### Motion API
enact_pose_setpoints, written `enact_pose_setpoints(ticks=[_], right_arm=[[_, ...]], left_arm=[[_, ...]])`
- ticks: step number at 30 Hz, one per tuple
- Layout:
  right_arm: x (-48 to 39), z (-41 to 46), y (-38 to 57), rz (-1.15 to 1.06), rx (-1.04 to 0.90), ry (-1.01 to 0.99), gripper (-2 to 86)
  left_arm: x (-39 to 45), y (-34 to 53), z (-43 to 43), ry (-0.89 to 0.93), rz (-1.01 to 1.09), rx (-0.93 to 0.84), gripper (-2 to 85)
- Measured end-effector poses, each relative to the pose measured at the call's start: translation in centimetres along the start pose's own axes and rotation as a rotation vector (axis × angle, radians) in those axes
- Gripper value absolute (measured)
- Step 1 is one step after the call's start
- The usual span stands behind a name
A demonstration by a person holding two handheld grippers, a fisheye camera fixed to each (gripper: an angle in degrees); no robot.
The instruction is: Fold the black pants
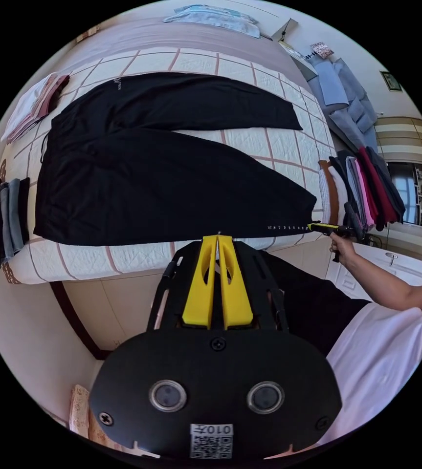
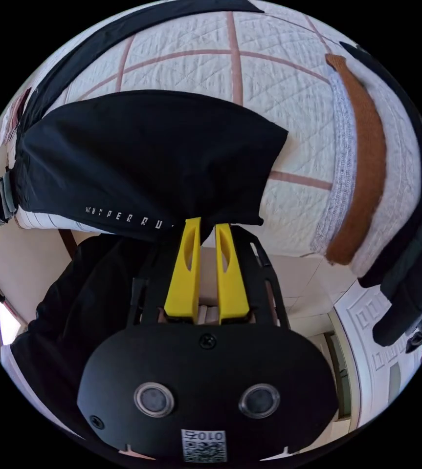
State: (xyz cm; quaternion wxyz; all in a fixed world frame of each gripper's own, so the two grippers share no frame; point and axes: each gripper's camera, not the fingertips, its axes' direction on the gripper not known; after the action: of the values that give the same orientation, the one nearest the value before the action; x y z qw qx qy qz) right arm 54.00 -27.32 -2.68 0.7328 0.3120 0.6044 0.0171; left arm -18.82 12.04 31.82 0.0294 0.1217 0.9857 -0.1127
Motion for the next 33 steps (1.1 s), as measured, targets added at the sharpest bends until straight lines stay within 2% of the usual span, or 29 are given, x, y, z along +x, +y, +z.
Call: enact_pose_setpoints(ticks=[4, 7, 9, 11, 18, 23, 27, 31, 33], right_arm=[[0.8, -0.5, 0.2, 0.067, -0.011, 0.043, 6.9], [1.4, -2.1, 0.7, 0.089, 0.063, 0.082, 6.7], [0.4, -4.1, 1.1, 0.009, 0.187, 0.092, 6.5], [-0.6, -4.9, 0.8, -0.082, 0.222, 0.040, 6.4], [-5.1, -5.1, -1.7, -0.275, 0.212, -0.082, 6.0], [-8.3, -4.5, -2.2, -0.344, 0.220, -0.066, 5.3], [-8.9, -2.3, -2.2, -0.294, 0.169, -0.009, 4.7], [-8.3, -2.4, -1.1, -0.230, 0.191, -0.054, 4.1], [-8.3, -2.9, -0.6, -0.196, 0.135, -0.038, 3.7]], left_arm=[[0.4, 0.2, 0.2, -0.016, -0.015, -0.021, -0.1], [0.1, 0.6, 0.7, -0.052, -0.047, -0.046, -0.1], [-0.2, 0.9, 1.0, -0.082, -0.066, -0.059, -0.1], [-0.5, 1.0, 1.5, -0.134, -0.086, -0.078, -0.1], [-2.7, -1.6, 3.3, -0.351, -0.020, -0.126, -0.2], [-9.9, -4.8, 4.9, -0.452, -0.068, -0.114, -0.2], [-14.2, -6.3, 6.3, -0.471, -0.076, -0.105, -0.2], [-17.1, -5.0, 10.2, -0.432, -0.038, -0.207, -0.2], [-17.2, -3.7, 10.4, -0.419, -0.021, -0.138, -0.2]])
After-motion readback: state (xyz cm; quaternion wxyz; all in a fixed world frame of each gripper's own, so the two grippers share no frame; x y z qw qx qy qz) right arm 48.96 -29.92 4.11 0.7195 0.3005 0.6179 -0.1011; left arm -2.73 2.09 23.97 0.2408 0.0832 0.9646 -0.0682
